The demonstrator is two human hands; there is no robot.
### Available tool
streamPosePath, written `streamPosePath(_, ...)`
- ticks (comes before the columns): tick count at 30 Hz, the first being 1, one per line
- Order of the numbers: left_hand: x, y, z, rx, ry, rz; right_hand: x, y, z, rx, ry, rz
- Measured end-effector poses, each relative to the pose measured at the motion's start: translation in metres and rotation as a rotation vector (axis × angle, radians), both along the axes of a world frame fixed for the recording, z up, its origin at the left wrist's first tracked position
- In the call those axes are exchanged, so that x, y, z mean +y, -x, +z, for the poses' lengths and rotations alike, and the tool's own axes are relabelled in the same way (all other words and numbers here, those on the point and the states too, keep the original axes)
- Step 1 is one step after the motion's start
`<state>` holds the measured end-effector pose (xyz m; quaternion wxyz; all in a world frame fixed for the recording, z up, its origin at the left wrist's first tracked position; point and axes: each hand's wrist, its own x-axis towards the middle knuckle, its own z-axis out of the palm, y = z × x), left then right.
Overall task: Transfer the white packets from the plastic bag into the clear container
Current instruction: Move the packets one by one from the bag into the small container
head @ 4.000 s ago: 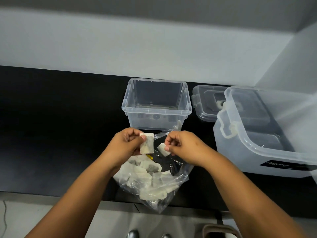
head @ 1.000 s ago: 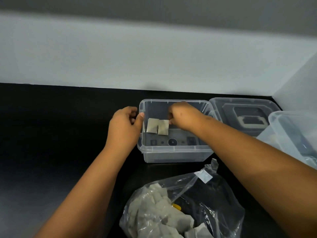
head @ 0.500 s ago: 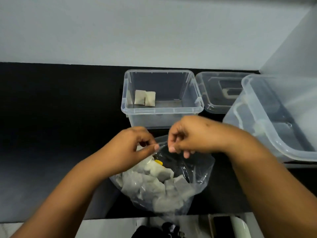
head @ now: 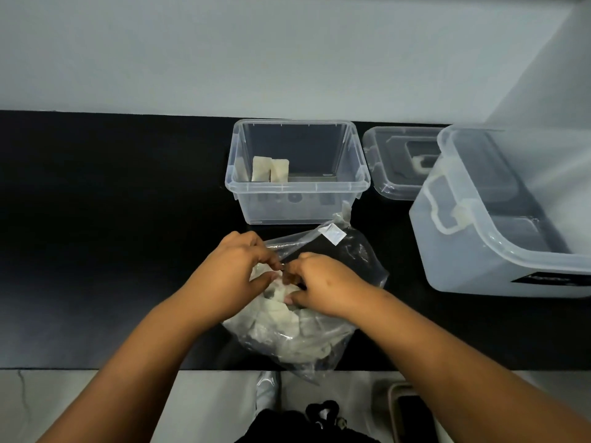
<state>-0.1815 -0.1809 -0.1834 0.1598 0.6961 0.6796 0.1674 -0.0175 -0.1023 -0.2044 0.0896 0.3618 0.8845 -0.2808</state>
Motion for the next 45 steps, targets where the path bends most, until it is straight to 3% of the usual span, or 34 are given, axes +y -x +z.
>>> streamPosePath(8,-0.004,-0.011,-0.004,0.082,0.005,0.021,0.011,-0.02,0.005,-0.134,0.063,-0.091)
streamPosePath(21,-0.006,-0.022,-0.013,0.173,-0.03,-0.006,0.01,-0.031,-0.012,0.098,-0.029,-0.087)
streamPosePath(30,-0.007,-0.028,-0.028,0.284,0.064,-0.014,0.008,-0.029,-0.024,0.091,-0.033,-0.017)
streamPosePath(36,-0.005,-0.026,-0.029,0.244,0.035,-0.003,0.01,-0.035,-0.009,0.145,-0.048,-0.047)
streamPosePath(42,0.0,-0.039,-0.018,0.083,-0.266,-0.022,0.016,-0.049,0.022,0.201,-0.029,-0.148)
streamPosePath(45,0.007,-0.054,-0.019,0.017,-0.062,-0.128,0.017,-0.057,0.032,0.184,-0.063,-0.168)
